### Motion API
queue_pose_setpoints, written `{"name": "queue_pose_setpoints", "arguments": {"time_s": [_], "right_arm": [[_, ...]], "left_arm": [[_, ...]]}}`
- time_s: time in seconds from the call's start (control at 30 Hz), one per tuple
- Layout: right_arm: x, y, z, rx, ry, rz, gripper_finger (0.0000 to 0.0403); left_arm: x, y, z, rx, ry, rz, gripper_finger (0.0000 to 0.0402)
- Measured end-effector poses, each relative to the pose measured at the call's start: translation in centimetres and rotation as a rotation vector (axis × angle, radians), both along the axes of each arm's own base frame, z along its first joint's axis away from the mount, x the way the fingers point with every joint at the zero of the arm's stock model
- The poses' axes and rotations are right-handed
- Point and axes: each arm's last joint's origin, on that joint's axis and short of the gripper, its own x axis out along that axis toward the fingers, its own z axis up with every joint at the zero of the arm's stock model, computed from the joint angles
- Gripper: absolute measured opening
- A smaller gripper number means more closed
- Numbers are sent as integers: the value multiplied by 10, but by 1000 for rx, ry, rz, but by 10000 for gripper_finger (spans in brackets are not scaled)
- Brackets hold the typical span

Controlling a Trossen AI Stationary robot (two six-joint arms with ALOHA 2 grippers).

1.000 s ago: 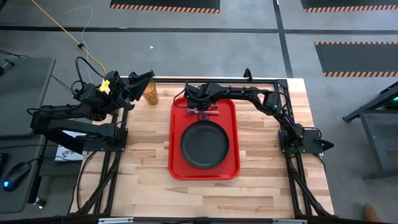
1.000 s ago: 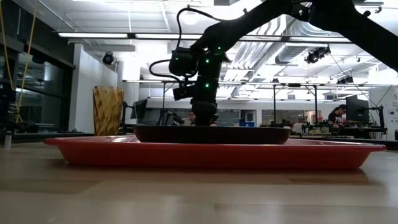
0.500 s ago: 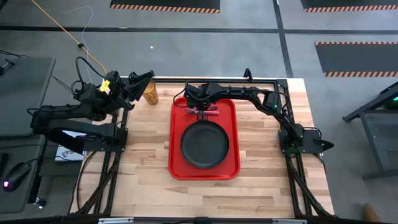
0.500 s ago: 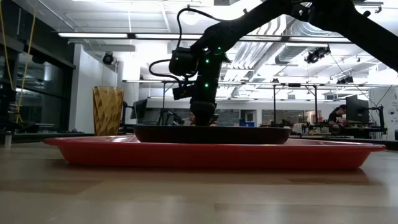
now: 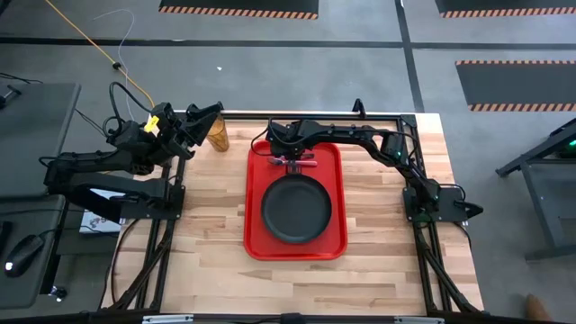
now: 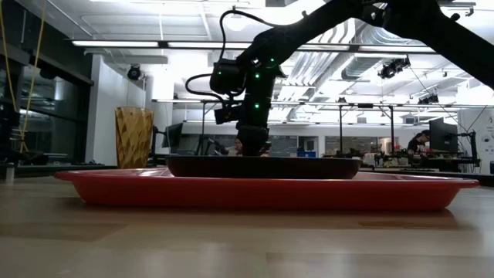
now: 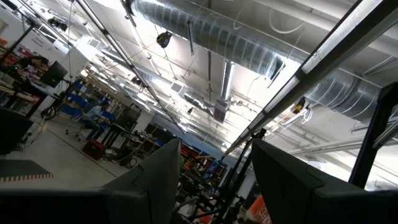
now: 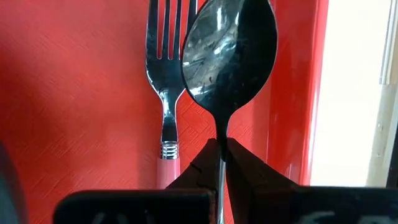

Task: Pick and place plate/cup/fork/spoon on tray
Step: Put the black spoon on the top of the red tray

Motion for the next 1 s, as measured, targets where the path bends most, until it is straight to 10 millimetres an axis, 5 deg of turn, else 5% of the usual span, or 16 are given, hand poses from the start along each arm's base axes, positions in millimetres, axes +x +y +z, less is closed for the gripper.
{"name": "queue_pose_setpoints", "arguments": {"time_s": [0.47,0.73,1.0], "right_arm": [[0,0,0,2,-5,-26,103],[-3,-3,2,-12,11,-30,117],[-41,-31,50,131,-6,-172,117]], "left_arm": [[0,0,0,0,1,0,188],[0,0,0,1,1,0,188],[0,0,0,9,5,6,188]]}}
